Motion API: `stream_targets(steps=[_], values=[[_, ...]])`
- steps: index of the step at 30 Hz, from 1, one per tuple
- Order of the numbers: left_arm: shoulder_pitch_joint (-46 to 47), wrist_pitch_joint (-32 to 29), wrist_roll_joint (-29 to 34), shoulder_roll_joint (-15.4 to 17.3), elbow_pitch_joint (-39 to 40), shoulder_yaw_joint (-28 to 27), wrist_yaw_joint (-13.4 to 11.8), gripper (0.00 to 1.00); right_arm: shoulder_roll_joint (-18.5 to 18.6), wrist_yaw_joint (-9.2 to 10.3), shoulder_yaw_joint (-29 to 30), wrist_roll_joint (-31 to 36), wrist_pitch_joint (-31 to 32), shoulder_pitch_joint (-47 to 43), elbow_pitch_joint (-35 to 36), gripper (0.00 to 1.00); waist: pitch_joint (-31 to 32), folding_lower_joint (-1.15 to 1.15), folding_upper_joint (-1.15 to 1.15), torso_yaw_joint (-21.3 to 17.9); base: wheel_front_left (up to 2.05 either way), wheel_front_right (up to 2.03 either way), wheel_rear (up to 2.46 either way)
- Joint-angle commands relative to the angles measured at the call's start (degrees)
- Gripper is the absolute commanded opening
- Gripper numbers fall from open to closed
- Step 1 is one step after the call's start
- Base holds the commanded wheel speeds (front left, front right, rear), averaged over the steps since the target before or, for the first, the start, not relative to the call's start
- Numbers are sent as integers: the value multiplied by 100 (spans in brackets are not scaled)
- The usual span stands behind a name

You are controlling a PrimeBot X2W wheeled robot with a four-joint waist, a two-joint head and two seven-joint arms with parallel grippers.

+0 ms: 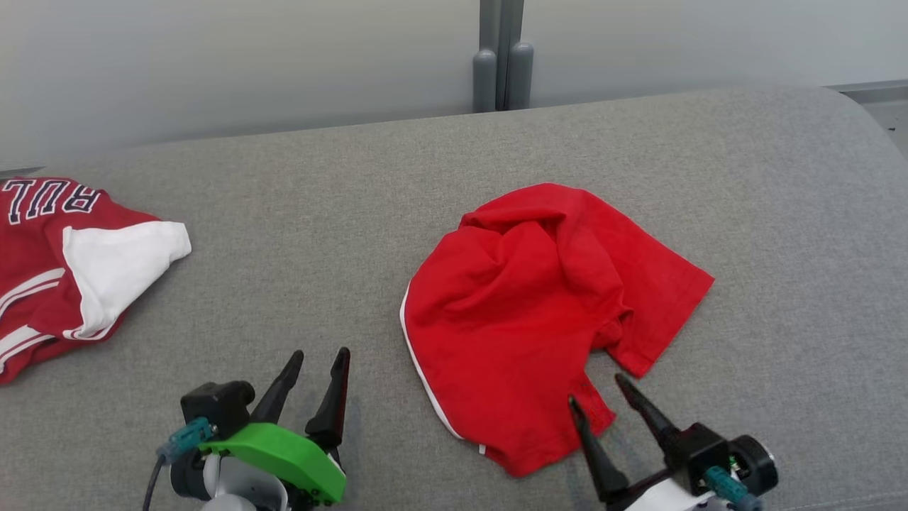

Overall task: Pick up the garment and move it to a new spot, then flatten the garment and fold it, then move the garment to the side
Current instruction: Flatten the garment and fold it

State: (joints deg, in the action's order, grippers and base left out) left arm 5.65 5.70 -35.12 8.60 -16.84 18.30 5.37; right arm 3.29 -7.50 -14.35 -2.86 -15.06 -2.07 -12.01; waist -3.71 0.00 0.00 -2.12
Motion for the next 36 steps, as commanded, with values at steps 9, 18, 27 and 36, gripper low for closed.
stream_targets(steps=[9, 18, 27, 36], values=[[416, 94, 97, 271, -148, -170, -50, 100, 6, 2, -928, -402, -19, -296, -190, 100, -183, 0, 0, -45, 0, 0, 0], [456, 199, 83, 366, -184, -227, -74, 100, 135, 3, -1346, -744, -19, -260, -558, 100, -236, 0, 0, -29, 0, 0, 0], [532, 188, 134, 356, -131, -118, -91, 100, 10, 3, -1508, -950, -19, 220, -1320, 100, -180, 0, 0, 204, 0, 0, 0], [513, 250, 83, 388, -178, -113, -118, 100, -29, 3, -1517, -1149, -19, 394, -1654, 100, -206, 0, 0, 345, 0, 0, 0]])
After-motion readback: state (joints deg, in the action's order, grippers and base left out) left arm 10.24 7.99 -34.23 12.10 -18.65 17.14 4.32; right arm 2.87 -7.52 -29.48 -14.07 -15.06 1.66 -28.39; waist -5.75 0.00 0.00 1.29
